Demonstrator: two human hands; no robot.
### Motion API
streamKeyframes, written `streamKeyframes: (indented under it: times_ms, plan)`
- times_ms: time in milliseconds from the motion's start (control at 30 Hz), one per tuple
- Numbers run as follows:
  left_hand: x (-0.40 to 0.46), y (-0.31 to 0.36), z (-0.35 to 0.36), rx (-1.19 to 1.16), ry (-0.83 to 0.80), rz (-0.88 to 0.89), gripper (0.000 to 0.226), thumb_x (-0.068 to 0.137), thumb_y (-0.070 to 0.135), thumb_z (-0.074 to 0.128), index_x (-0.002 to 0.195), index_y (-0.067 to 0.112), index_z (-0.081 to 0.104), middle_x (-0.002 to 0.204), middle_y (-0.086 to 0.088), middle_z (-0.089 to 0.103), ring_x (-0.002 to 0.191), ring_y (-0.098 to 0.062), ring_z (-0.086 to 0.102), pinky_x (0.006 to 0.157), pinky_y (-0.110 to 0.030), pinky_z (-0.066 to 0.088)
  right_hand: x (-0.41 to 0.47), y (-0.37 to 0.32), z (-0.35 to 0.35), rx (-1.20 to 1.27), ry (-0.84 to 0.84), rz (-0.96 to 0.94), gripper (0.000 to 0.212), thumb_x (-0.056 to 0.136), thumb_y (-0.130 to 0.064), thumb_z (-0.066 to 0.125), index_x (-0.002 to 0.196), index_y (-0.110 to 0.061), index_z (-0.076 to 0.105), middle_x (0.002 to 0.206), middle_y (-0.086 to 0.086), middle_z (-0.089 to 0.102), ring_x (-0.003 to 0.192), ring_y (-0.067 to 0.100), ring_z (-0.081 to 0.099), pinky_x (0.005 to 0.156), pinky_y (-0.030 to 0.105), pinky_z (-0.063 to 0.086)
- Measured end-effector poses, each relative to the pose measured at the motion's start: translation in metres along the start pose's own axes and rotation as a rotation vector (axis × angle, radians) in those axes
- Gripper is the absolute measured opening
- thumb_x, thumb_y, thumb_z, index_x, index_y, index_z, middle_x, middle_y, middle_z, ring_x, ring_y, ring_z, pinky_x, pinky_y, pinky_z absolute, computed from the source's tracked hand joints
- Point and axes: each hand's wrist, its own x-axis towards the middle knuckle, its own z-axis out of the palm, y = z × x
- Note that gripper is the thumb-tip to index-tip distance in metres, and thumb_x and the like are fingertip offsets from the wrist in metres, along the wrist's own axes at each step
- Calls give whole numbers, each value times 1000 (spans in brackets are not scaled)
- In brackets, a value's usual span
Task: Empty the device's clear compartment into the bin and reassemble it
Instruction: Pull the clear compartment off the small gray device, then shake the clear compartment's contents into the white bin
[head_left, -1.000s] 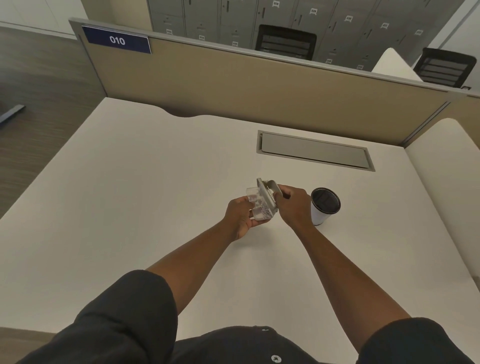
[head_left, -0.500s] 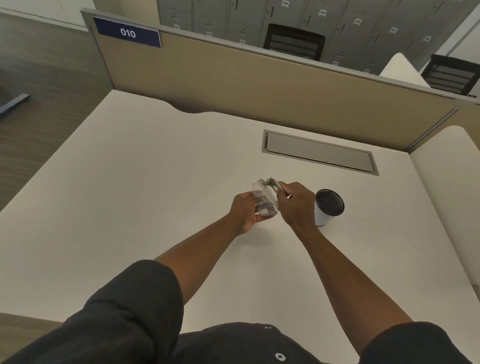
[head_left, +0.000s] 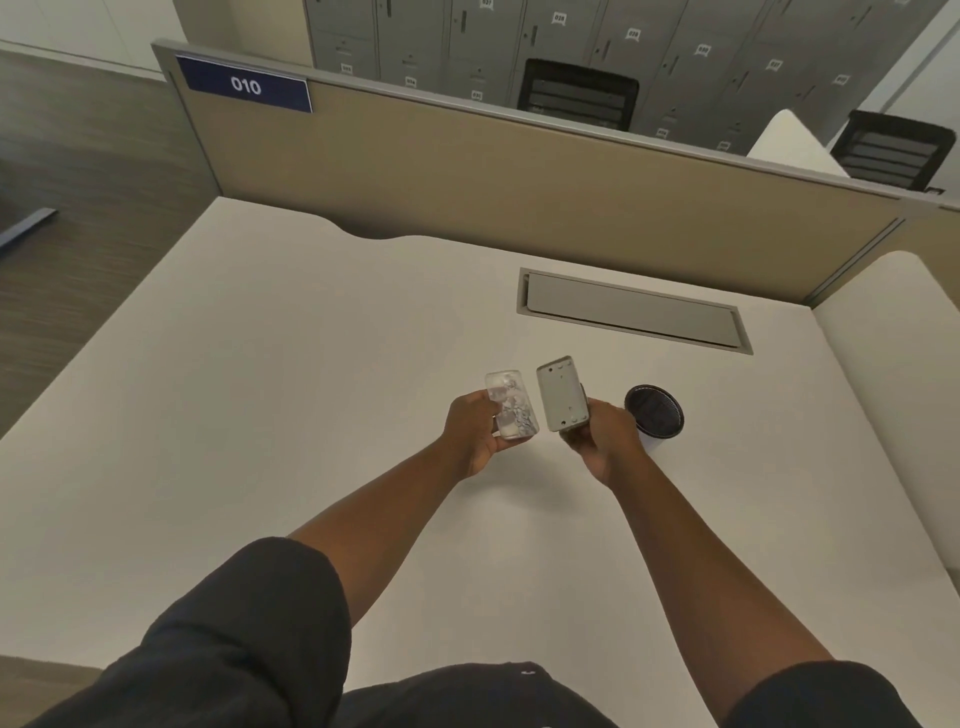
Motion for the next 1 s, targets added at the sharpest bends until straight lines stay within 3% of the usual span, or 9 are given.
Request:
streamKeyframes:
  times_ms: [133, 233, 467, 533, 667, 767, 900, 933, 1000]
  plan:
    - [4, -1, -5, -1, 24, -5, 21, 90, -7, 49, 99, 3, 65, 103, -21, 68, 89, -37, 68, 58, -48, 61, 10, 2, -5, 11, -8, 34, 25, 90, 1, 47, 105, -2, 67, 83, 15, 63, 64, 21, 56, 47, 23, 49]
    - [7, -2, -8, 1, 40, -8, 22, 89, -8, 48, 99, 2, 65, 104, -22, 67, 87, -36, 67, 58, -49, 60, 19, 5, -10, -98, 2, 12, 22, 90, -1, 51, 107, -2, 66, 86, 15, 66, 71, 23, 61, 56, 28, 53]
    - [14, 1, -17, 27, 67, -14, 26, 89, -9, 44, 100, 2, 64, 109, -23, 64, 96, -40, 65, 58, -48, 60, 27, 19, -4, -913, 191, -456, 14, 77, -7, 63, 90, -5, 69, 81, 7, 72, 71, 21, 66, 62, 30, 53]
    - [15, 3, -19, 39, 77, -14, 28, 90, -9, 43, 107, -1, 63, 112, -24, 63, 100, -42, 63, 60, -49, 60, 28, 24, 3, -1037, 148, -491, 16, 77, -9, 59, 91, -6, 66, 87, 11, 70, 80, 30, 66, 69, 40, 55]
    - [18, 7, -22, 38, 65, -27, 29, 90, -10, 39, 106, -1, 62, 106, -24, 66, 90, -37, 67, 58, -46, 61, 32, 39, 18, -1323, 134, -681, 27, 94, -25, 50, 95, -1, 62, 94, 20, 67, 89, 38, 62, 74, 42, 48]
    - [22, 9, -22, 58, 74, -35, 31, 91, -10, 38, 108, -1, 62, 102, -22, 66, 88, -34, 67, 59, -43, 61, 37, 52, 22, -1475, 136, -777, 21, 98, -17, 42, 102, -6, 60, 94, 12, 62, 87, 31, 61, 72, 36, 47]
    - [25, 9, -20, 92, 81, -30, 32, 92, -9, 38, 115, -2, 59, 103, -22, 66, 88, -33, 67, 74, -44, 58, 47, 65, 20, -1685, -2, -769, 46, 94, -2, 9, 125, -5, 44, 111, 13, 54, 102, 30, 52, 79, 36, 45]
    - [26, 9, -20, 92, 84, -32, 31, 92, -9, 38, 113, -2, 60, 102, -21, 67, 88, -33, 67, 74, -44, 57, 46, 66, 20, -1694, 35, -810, 42, 92, 0, 17, 120, -4, 48, 106, 12, 56, 98, 29, 54, 75, 35, 49]
    - [27, 8, -20, 92, 90, -32, 29, 92, -9, 38, 106, 1, 62, 99, -20, 68, 87, -32, 68, 72, -42, 58, 35, 65, 23, -1713, 114, -796, 20, 79, 0, 57, 97, -5, 63, 83, 8, 64, 76, 24, 62, 54, 30, 53]
